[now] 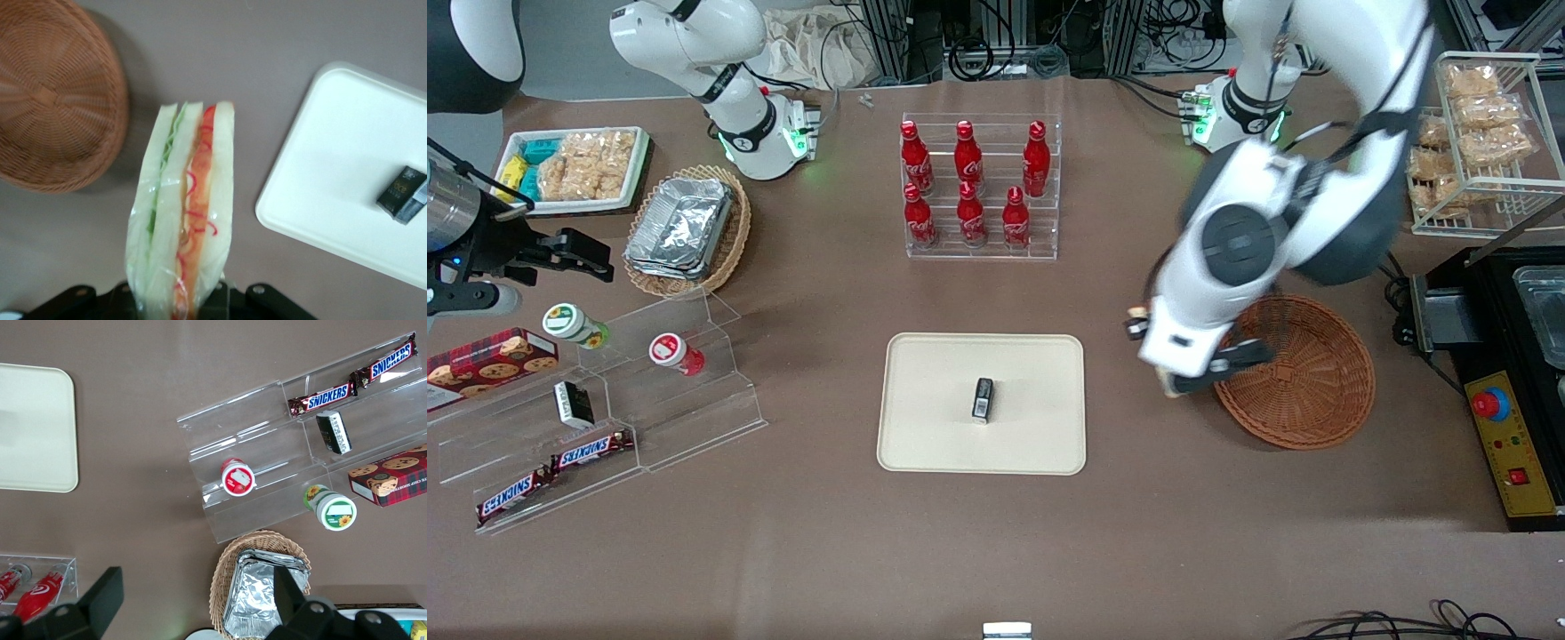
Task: Place sandwich from basket to tray
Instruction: 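Lift the sandwich and carry it with the left gripper to the cream tray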
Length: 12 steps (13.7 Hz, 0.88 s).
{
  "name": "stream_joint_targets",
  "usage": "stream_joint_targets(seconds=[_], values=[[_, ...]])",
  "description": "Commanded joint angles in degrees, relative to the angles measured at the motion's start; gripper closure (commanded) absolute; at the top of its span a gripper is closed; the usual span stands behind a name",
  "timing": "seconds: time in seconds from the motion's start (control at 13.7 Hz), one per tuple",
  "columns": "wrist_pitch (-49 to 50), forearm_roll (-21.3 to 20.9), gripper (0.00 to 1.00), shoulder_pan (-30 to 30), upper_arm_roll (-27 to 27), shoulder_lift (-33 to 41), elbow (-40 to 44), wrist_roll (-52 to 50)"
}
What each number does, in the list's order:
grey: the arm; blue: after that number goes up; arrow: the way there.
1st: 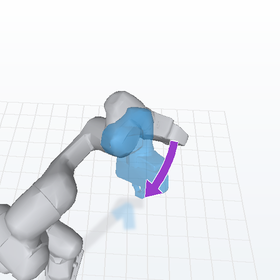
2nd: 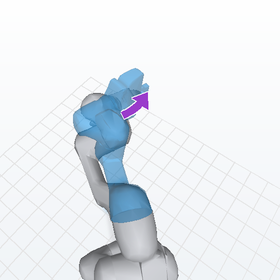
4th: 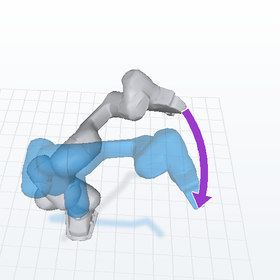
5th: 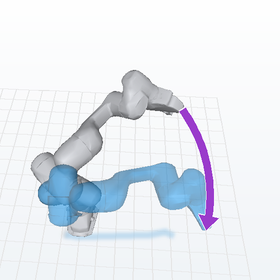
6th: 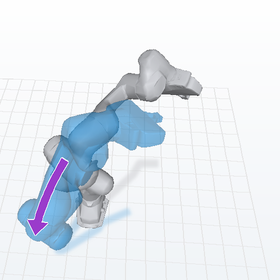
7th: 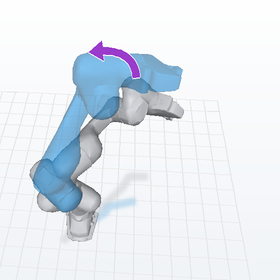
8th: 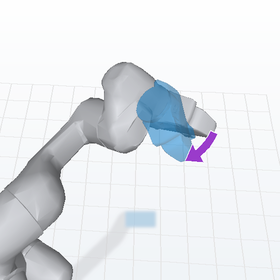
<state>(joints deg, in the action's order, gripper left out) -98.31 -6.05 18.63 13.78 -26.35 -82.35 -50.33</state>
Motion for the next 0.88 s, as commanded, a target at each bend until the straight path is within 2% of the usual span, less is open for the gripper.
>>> stream_joint_targets(seconds=[0.0, 0.15, 0.44, 0.66, 0.73, 0.8], values=[[-1.2, -1.5, 1.00, 3.5, -0.4, -10.3, 9.2, 0.5], [-8.0, -2.7, 1.00, 5.7, -0.5, -15.4, 10.8, 0.5], [-16.6, -10.7, 1.00, 9.6, -0.6, -22.4, 10.8, 0.1], [-17.8, -11.0, 1.00, 10.0, -0.6, -23.9, 11.4, 0.8], [-18.1, -11.0, 0.95, 10.0, -0.6, -24.0, 11.4, 1.5], [-18.3, -10.9, 0.47, 10.0, -0.5, -24.2, 11.4, 3.0]])
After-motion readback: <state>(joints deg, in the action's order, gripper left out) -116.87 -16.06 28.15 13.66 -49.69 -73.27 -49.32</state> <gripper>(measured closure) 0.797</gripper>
